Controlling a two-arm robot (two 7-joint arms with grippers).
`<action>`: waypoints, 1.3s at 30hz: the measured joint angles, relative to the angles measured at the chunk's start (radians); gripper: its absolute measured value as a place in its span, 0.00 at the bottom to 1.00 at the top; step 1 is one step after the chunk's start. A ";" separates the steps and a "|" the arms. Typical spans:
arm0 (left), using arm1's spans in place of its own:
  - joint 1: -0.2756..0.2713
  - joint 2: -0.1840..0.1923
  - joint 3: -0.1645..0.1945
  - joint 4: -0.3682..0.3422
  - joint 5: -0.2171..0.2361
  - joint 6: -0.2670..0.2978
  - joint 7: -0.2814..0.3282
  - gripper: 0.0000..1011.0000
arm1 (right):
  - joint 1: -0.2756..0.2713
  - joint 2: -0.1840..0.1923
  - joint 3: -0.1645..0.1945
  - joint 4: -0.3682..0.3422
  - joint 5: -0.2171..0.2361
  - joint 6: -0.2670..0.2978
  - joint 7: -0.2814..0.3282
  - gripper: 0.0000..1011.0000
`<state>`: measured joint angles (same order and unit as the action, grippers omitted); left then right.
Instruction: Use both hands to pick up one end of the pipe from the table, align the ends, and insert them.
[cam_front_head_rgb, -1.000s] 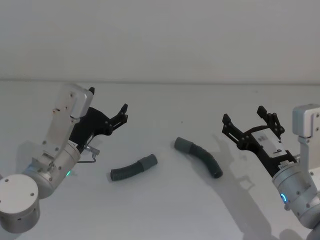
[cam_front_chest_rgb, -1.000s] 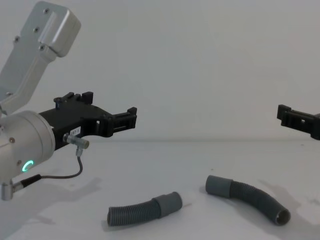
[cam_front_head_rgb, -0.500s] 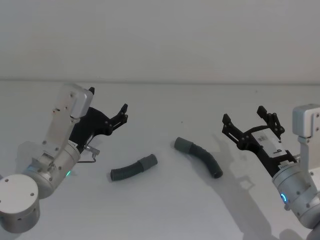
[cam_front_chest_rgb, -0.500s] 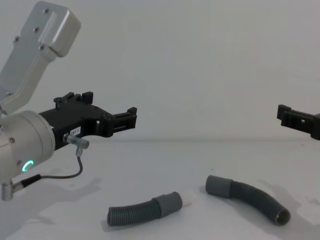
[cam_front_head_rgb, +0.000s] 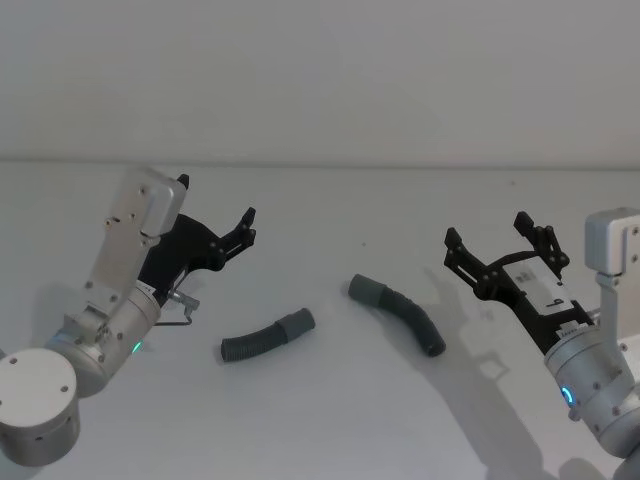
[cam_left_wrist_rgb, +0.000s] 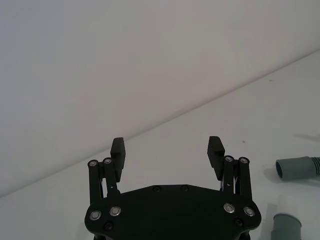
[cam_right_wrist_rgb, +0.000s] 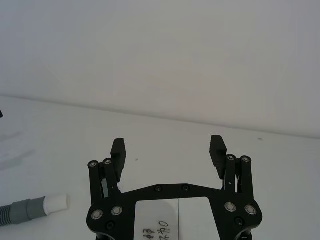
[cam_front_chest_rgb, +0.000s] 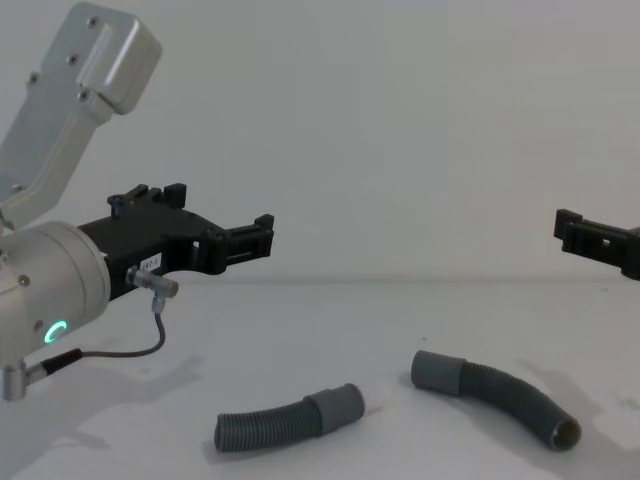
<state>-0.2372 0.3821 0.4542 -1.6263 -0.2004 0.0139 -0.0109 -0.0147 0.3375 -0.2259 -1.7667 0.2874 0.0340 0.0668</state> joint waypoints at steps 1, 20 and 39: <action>0.000 0.000 0.000 0.000 0.000 0.000 0.000 0.99 | 0.000 0.000 0.000 0.000 0.000 0.000 0.000 0.99; 0.000 0.000 0.000 0.000 0.000 0.000 0.000 0.99 | 0.000 0.000 0.000 0.000 0.000 0.000 0.000 0.99; -0.136 -0.024 0.017 0.143 0.003 -0.058 -0.115 0.99 | 0.126 0.009 -0.021 0.109 0.006 0.032 0.094 0.99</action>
<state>-0.3735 0.3585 0.4709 -1.4832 -0.1978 -0.0441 -0.1260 0.1117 0.3462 -0.2464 -1.6580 0.2932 0.0657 0.1611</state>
